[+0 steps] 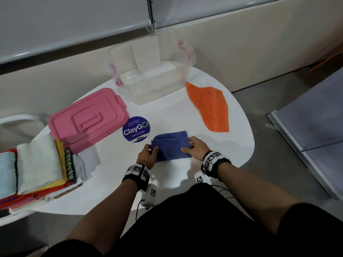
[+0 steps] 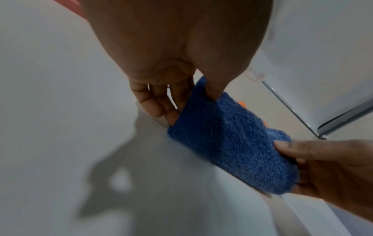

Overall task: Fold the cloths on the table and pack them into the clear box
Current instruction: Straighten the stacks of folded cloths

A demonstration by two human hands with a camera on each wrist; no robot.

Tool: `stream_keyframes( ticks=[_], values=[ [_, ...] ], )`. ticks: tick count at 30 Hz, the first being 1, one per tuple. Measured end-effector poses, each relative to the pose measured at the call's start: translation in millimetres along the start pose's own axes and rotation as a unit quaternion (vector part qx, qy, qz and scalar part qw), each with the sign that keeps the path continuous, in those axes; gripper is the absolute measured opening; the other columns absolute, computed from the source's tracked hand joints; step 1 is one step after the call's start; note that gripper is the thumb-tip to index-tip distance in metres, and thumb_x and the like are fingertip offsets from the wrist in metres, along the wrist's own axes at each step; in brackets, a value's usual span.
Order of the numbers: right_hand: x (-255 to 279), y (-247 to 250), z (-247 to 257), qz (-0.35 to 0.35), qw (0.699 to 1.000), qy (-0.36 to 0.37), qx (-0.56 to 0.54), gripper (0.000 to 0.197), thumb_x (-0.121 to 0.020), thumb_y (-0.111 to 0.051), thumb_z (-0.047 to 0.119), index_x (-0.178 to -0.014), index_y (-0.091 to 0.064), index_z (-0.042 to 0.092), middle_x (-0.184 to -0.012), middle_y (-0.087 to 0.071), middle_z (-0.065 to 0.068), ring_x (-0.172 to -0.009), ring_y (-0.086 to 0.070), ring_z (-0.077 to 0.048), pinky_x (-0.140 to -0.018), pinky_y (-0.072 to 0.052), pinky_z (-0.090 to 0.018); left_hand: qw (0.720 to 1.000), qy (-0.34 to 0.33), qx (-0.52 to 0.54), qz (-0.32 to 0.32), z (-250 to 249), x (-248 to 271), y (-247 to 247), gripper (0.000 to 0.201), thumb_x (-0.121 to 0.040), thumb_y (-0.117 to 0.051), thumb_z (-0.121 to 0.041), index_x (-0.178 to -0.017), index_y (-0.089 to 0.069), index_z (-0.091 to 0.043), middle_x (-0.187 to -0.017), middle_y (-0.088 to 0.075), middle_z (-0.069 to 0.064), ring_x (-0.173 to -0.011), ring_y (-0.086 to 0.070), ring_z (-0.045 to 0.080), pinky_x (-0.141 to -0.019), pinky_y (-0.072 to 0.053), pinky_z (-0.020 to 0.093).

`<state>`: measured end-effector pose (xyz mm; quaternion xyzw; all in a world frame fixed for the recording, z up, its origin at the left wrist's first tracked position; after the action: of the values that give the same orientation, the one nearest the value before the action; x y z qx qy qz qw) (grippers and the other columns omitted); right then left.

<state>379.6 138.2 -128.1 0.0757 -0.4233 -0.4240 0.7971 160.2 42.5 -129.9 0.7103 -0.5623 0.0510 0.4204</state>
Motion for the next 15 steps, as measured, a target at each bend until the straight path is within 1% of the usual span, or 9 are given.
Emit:
stream_keyframes(
  ticks=[1,4,5,7,9,11,13,15],
  values=[
    [-2.5,0.8,1.2,-0.008,1.000,0.003,0.010,0.047,-0.089,-0.068,0.036,-0.128,-0.051,0.018,-0.109,-0.062,-0.002,-0.097,-0.058,-0.022,-0.083,-0.043,-0.028,1.000,0.002,-0.005,-0.008,-1.8,-0.7,-0.9,0.031,-0.100,-0.048,-0.039,-0.107,-0.051,-0.009,-0.102,-0.065,0.015,-0.099,-0.061,0.036,-0.076,-0.038,0.031],
    [-10.3,3.3,10.8,-0.032,0.999,0.012,0.006,0.031,-0.098,-0.054,0.031,-0.124,-0.050,0.014,-0.093,-0.060,-0.001,-0.087,-0.056,-0.023,-0.068,-0.038,-0.028,0.999,0.000,-0.010,-0.038,-7.6,-6.2,-2.6,0.033,-0.101,-0.045,-0.037,-0.111,-0.049,-0.006,-0.103,-0.067,0.021,-0.098,-0.062,0.039,-0.073,-0.037,0.032],
    [-13.0,3.2,13.6,-0.033,0.999,0.012,0.005,0.030,-0.099,-0.051,0.030,-0.125,-0.049,0.013,-0.092,-0.061,-0.003,-0.087,-0.057,-0.025,-0.068,-0.036,-0.028,0.999,0.000,-0.010,-0.046,-8.7,-8.7,-3.4,0.033,-0.101,-0.046,-0.037,-0.111,-0.049,-0.006,-0.102,-0.067,0.022,-0.097,-0.062,0.040,-0.073,-0.038,0.032],
    [-19.1,1.9,15.0,-0.036,0.999,0.002,0.011,0.034,-0.101,-0.047,0.028,-0.130,-0.047,0.011,-0.101,-0.065,-0.011,-0.095,-0.060,-0.032,-0.073,-0.036,-0.028,0.999,0.009,-0.012,-0.052,-9.4,-13.0,-5.9,0.033,-0.101,-0.046,-0.037,-0.111,-0.050,-0.006,-0.102,-0.067,0.023,-0.098,-0.062,0.042,-0.074,-0.040,0.033],
    [-23.8,0.6,12.2,-0.042,0.999,-0.012,0.017,0.035,-0.101,-0.046,0.028,-0.132,-0.047,0.010,-0.111,-0.065,-0.016,-0.103,-0.060,-0.035,-0.077,-0.038,-0.028,0.998,0.018,-0.014,-0.054,-9.1,-16.3,-9.4,0.034,-0.101,-0.047,-0.037,-0.112,-0.050,-0.005,-0.104,-0.067,0.025,-0.098,-0.062,0.042,-0.074,-0.040,0.033],
    [-26.9,-1.0,10.7,-0.048,0.999,-0.017,0.017,0.033,-0.102,-0.044,0.029,-0.131,-0.046,0.012,-0.110,-0.065,-0.019,-0.103,-0.061,-0.037,-0.077,-0.042,-0.031,0.998,0.026,-0.023,-0.056,-10.0,-17.6,-12.6,0.035,-0.101,-0.046,-0.037,-0.114,-0.050,-0.005,-0.105,-0.066,0.026,-0.098,-0.062,0.043,-0.074,-0.042,0.035],
    [-29.6,-2.7,12.0,-0.054,0.998,-0.018,0.018,0.032,-0.102,-0.043,0.029,-0.131,-0.044,0.014,-0.108,-0.065,-0.020,-0.100,-0.062,-0.038,-0.077,-0.046,-0.034,0.996,0.031,-0.039,-0.068,-10.8,-18.5,-15.1,0.036,-0.101,-0.044,-0.037,-0.114,-0.049,-0.004,-0.106,-0.065,0.029,-0.099,-0.061,0.046,-0.076,-0.044,0.040],
    [-31.4,-3.1,13.4,-0.061,0.998,-0.026,0.025,0.031,-0.102,-0.042,0.031,-0.130,-0.043,0.016,-0.110,-0.063,-0.022,-0.101,-0.061,-0.040,-0.081,-0.050,-0.040,0.995,0.040,-0.055,-0.079,-11.9,-19.2,-17.6,0.037,-0.102,-0.043,-0.037,-0.114,-0.048,-0.003,-0.106,-0.064,0.030,-0.099,-0.060,0.047,-0.077,-0.044,0.044]
  ],
)
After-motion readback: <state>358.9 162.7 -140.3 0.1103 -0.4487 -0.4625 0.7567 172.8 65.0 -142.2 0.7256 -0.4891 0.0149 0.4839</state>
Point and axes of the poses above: each hand's wrist, its own x-axis away from the middle knuckle, its own y-axis out of the back of the hand, z = x × y, the point moved 5 cm from there along -x, towards the middle knuckle
